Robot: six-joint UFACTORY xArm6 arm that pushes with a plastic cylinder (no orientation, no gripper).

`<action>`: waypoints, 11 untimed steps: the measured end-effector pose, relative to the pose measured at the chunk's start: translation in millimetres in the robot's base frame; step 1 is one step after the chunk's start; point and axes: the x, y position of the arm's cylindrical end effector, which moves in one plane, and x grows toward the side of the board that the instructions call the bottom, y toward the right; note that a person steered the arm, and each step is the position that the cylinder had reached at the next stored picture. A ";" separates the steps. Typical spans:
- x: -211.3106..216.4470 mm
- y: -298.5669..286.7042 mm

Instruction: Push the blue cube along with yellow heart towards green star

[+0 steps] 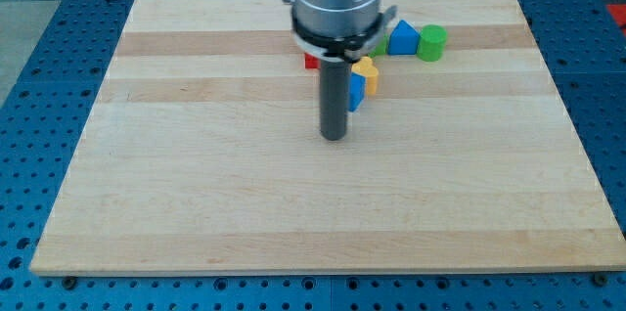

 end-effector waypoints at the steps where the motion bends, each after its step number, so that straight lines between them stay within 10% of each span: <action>1: 0.0 -23.8; 11: -36.4 2.2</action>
